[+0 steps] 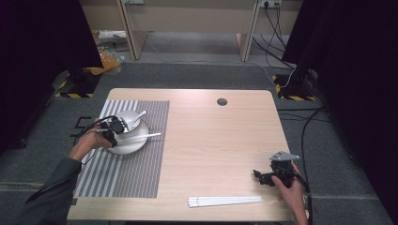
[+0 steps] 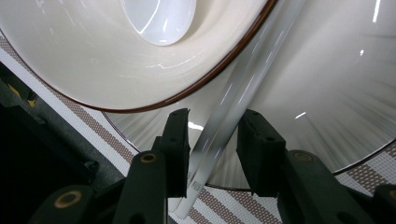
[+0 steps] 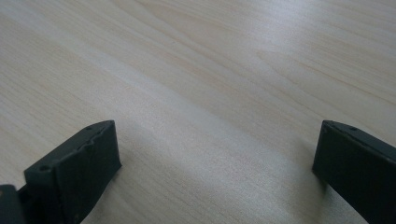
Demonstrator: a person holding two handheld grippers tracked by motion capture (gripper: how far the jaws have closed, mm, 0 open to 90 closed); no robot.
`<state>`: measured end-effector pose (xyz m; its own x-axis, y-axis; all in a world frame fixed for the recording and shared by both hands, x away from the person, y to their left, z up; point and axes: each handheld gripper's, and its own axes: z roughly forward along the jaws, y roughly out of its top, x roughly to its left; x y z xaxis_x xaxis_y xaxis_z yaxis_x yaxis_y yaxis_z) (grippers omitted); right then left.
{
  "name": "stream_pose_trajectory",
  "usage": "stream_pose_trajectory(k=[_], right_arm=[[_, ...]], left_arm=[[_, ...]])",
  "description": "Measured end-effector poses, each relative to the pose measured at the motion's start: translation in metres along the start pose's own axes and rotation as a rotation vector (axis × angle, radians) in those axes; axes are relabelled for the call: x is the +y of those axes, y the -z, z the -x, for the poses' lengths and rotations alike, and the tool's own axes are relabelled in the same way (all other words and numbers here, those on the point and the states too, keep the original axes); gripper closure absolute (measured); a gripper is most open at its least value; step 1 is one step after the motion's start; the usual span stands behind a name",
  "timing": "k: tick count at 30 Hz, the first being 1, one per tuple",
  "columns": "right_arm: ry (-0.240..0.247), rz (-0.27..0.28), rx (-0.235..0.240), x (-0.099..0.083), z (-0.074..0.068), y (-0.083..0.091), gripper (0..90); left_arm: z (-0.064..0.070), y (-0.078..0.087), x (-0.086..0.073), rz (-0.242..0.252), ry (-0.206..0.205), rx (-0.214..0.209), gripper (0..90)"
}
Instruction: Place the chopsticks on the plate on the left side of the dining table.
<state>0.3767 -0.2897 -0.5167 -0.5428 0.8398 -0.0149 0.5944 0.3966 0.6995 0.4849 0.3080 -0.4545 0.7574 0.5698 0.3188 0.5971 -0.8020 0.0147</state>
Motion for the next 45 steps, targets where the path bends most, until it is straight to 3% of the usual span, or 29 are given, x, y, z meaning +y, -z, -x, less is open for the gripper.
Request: stream_pose_trajectory(k=[7,12,17,22,26,35,37,40,45], right_arm=[[-0.001,-0.001,0.000,0.000,0.000,0.000,0.6],[-0.001,-0.001,0.000,0.000,0.000,0.000,0.6],[-0.001,0.000,0.000,0.000,0.000,0.000,0.6],[-0.001,0.000,0.000,0.000,0.000,0.000,0.6],[0.000,0.000,0.000,0.000,0.000,0.000,0.6],[-0.001,0.000,0.000,0.000,0.000,0.000,0.6],[-0.002,0.000,-0.001,0.000,0.000,0.000,0.6],[-0.002,0.000,-0.001,0.000,0.000,0.000,0.6],[-0.001,0.000,0.000,0.000,0.000,0.000,0.6]], left_arm=[[0.000,0.001,0.000,-0.002,0.000,0.005,62.6],[0.000,0.003,-0.001,0.003,0.012,0.006,57.2],[0.003,0.010,-0.002,0.020,0.026,0.022,49.6],[0.012,0.022,-0.004,0.051,0.021,0.020,47.6],[0.029,0.028,-0.003,0.127,0.007,-0.023,46.2],[0.054,0.031,0.008,0.191,-0.024,-0.060,42.9],[0.059,0.032,0.012,0.230,-0.023,-0.096,40.6],[0.066,0.035,0.016,0.317,0.012,-0.181,37.2],[0.082,0.040,0.026,0.370,0.004,-0.200,30.9]])
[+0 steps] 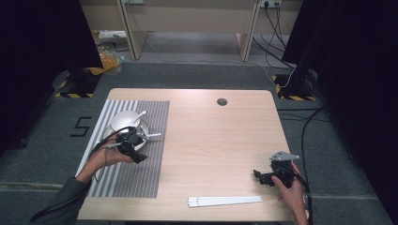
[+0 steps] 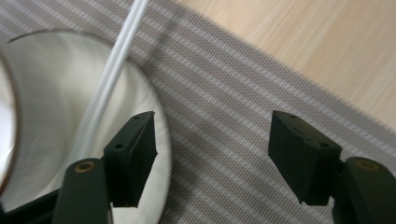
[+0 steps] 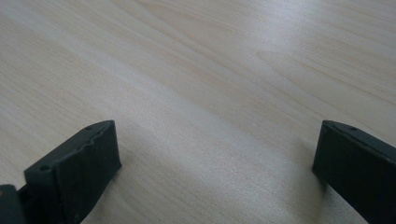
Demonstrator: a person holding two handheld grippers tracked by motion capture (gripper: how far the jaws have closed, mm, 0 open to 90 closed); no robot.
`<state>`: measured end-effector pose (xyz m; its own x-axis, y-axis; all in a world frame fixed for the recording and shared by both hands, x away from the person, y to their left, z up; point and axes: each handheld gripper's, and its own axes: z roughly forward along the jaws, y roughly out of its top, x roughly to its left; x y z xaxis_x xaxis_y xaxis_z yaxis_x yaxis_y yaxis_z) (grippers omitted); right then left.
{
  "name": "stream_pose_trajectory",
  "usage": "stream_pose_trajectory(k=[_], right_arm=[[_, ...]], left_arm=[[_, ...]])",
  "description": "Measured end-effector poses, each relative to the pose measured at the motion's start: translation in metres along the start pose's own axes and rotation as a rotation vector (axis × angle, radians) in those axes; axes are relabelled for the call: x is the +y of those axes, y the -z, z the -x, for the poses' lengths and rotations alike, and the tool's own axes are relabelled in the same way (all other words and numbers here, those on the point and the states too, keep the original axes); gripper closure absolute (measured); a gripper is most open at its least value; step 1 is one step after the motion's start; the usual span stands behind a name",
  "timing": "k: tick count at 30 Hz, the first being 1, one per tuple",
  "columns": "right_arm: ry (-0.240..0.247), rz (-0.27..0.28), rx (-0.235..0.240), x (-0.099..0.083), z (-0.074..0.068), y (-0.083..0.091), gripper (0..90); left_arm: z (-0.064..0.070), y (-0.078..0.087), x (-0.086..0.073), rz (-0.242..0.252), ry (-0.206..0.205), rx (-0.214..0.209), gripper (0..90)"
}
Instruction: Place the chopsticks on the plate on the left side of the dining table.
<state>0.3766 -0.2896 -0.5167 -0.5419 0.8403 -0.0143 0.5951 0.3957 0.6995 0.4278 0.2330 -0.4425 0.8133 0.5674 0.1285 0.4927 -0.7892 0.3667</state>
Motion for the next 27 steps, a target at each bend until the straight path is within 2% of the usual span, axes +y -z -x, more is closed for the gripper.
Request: stream_pose_trajectory(k=[4,13,20,24,27], right_arm=[[-0.001,-0.001,0.001,0.000,0.000,0.000,0.6],[0.003,-0.001,0.001,0.000,0.000,0.000,0.6],[0.003,-0.002,0.001,0.000,0.000,0.000,0.6],[0.002,-0.002,0.001,0.000,0.000,0.000,0.6],[0.003,-0.002,0.001,0.000,0.000,0.000,0.6]], left_arm=[[0.014,-0.006,0.007,0.031,0.003,-0.030,25.2],[0.042,-0.025,0.011,0.096,-0.001,-0.075,22.9],[0.052,-0.032,0.007,0.166,0.034,-0.081,22.3],[0.053,-0.038,0.005,0.212,0.080,-0.093,20.5],[0.056,-0.039,0.004,0.215,0.077,-0.081,19.5]])
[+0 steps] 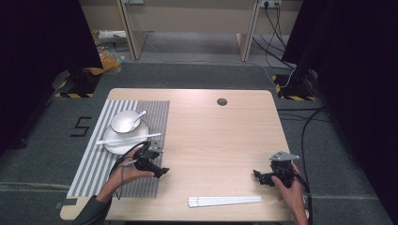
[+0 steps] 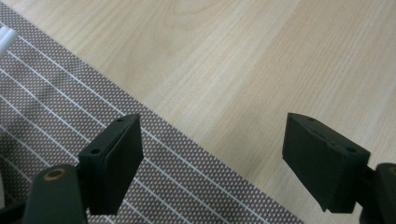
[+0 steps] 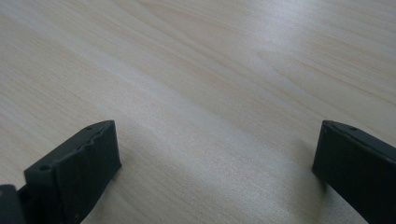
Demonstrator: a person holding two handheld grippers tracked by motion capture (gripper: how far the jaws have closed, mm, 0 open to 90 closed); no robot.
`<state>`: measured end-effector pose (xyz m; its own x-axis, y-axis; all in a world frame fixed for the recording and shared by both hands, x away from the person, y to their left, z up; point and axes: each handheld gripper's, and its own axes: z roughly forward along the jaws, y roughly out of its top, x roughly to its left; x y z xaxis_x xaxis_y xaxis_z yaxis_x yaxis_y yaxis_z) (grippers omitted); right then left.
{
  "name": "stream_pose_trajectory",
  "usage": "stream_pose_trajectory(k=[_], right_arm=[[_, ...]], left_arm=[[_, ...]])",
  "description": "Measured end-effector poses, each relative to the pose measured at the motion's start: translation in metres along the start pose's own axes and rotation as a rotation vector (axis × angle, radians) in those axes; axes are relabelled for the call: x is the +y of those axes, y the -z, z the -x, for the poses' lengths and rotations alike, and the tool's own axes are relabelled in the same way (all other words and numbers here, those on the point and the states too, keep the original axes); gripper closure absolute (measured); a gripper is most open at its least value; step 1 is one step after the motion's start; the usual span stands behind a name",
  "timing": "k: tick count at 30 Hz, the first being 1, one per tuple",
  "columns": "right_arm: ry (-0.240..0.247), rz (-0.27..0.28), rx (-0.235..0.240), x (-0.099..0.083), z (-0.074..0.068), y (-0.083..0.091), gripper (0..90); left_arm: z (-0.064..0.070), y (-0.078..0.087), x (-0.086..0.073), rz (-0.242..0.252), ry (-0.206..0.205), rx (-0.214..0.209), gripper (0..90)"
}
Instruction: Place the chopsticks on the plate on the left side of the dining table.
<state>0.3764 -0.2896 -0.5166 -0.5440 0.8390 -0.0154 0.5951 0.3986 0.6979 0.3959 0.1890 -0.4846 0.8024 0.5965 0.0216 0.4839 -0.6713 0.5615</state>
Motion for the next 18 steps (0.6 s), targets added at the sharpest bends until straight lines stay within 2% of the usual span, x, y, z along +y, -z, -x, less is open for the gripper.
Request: stream_pose_trajectory(k=[6,18], right_arm=[[0.000,0.000,0.000,0.000,0.000,0.000,0.6],[0.001,0.000,0.000,0.000,0.000,0.000,0.6]], left_arm=[[0.009,-0.002,-0.006,0.032,0.008,-0.001,19.3],[0.024,-0.005,-0.015,0.026,-0.015,0.009,19.3]])
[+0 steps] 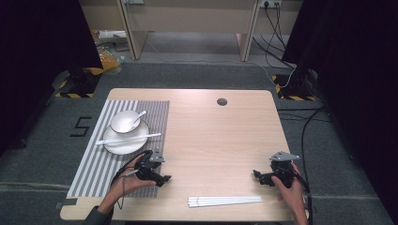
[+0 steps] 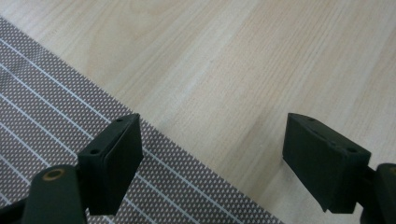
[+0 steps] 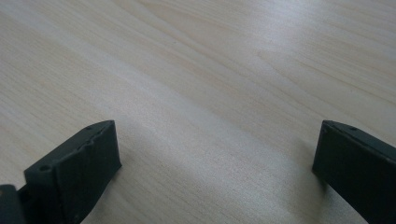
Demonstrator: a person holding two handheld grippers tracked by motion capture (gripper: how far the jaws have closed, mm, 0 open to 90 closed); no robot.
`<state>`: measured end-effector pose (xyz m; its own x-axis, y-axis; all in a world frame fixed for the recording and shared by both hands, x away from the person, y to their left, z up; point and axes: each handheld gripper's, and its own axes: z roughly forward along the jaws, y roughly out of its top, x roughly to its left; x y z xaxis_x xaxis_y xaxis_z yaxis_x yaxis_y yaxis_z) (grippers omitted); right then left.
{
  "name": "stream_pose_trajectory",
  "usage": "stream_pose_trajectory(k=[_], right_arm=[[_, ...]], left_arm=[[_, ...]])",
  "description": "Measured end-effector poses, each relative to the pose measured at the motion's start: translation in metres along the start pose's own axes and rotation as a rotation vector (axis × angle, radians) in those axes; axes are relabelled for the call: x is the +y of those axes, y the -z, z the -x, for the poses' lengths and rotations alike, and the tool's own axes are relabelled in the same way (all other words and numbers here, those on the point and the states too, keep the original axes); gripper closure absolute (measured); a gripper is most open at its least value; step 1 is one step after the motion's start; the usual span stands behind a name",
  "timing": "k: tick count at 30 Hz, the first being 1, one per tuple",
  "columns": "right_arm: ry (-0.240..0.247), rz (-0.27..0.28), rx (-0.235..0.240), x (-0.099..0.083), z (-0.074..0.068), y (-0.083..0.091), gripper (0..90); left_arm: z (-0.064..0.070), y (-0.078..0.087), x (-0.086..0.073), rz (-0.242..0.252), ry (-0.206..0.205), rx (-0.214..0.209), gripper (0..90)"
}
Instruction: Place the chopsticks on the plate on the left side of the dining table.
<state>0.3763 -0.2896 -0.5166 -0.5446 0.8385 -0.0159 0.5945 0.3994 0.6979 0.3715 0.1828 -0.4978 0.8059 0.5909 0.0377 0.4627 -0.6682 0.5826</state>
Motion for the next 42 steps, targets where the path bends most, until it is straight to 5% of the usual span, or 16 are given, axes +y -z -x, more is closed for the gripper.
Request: stream_pose_trajectory(k=[24,42], right_arm=[[0.001,0.000,0.001,0.000,0.000,0.000,0.7],[0.002,0.000,0.002,0.000,-0.001,0.000,0.7]], left_arm=[[0.024,0.007,-0.026,0.075,0.013,-0.005,18.7],[0.036,0.009,-0.053,0.218,0.061,-0.006,14.3]])
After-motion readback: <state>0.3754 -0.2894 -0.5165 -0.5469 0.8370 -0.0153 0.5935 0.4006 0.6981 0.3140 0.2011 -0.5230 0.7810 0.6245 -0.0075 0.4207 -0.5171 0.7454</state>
